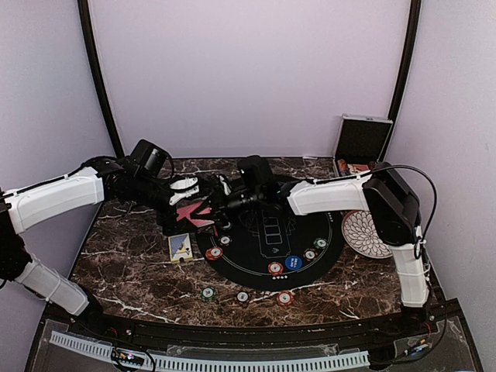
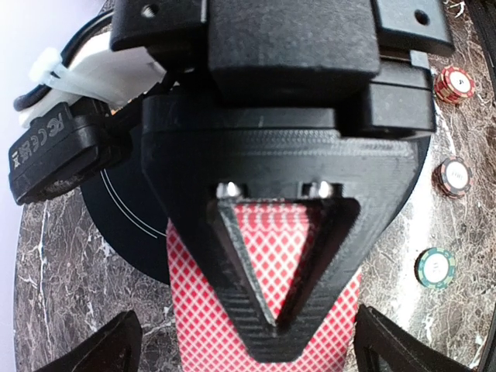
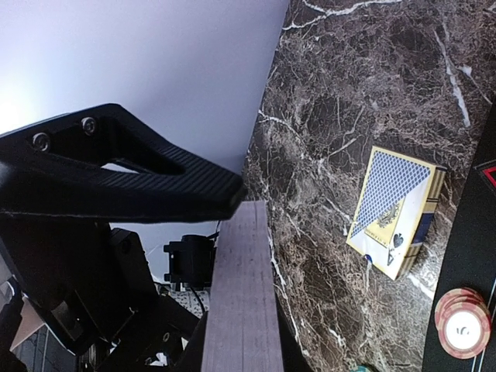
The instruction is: Distribute texas hold em gaming equipment
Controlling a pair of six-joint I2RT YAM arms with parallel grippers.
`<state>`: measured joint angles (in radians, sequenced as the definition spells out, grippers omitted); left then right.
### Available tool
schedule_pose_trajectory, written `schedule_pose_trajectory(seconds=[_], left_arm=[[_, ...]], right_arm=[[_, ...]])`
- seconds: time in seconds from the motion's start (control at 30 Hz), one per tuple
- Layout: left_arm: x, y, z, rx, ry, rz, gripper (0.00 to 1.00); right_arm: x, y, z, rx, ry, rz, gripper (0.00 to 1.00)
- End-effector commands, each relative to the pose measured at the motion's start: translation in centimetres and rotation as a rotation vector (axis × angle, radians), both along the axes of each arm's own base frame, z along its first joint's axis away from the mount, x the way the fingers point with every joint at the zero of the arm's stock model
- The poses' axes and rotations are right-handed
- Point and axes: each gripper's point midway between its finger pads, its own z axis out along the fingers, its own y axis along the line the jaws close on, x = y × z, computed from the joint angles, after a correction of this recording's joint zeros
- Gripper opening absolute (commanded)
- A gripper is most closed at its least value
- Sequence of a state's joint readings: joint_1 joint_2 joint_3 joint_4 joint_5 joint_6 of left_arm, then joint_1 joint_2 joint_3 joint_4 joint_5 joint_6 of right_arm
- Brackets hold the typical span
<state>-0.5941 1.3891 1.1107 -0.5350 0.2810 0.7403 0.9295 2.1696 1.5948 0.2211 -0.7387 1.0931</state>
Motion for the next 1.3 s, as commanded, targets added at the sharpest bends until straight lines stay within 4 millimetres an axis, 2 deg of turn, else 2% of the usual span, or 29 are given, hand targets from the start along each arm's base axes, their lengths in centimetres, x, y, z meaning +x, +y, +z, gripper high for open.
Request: schedule_pose_trajectory(seconds=[0.0, 0.33, 0.43, 0.67, 1.07, 1.27], left_arm=[[0.0, -0.6, 0.6, -0.032, -0.010, -0.007, 0.98], [-0.5, -0.7, -1.6, 0.012, 0.060, -0.024, 0.95], [-0.2, -0.7, -1.4, 0.012, 0.037, -0.021, 0.92], [0.7, -0.5, 0.0, -0.001, -0.064, -0.011, 0.73], [1.5, -0.2, 0.9, -0.012, -0.115, 0.024, 0.50], [0.1, -0.4, 0.6, -0.024, -0.033, 0.009, 0.43]], right_arm=[[-0.7, 0.5, 4.0, 0.131, -0.038, 0.035, 0.00], [-0.9, 1.1, 4.9, 0.177, -0.017, 0.063, 0.00], [-0.9, 1.1, 4.6, 0.169, -0.013, 0.064, 0.00], [0.1, 0.5, 2.0, 0.082, -0.002, 0.027, 0.00], [1.2, -0.5, -0.4, -0.051, -0.051, -0.028, 0.00], [1.4, -0.5, 0.2, -0.040, -0.062, -0.042, 0.39]])
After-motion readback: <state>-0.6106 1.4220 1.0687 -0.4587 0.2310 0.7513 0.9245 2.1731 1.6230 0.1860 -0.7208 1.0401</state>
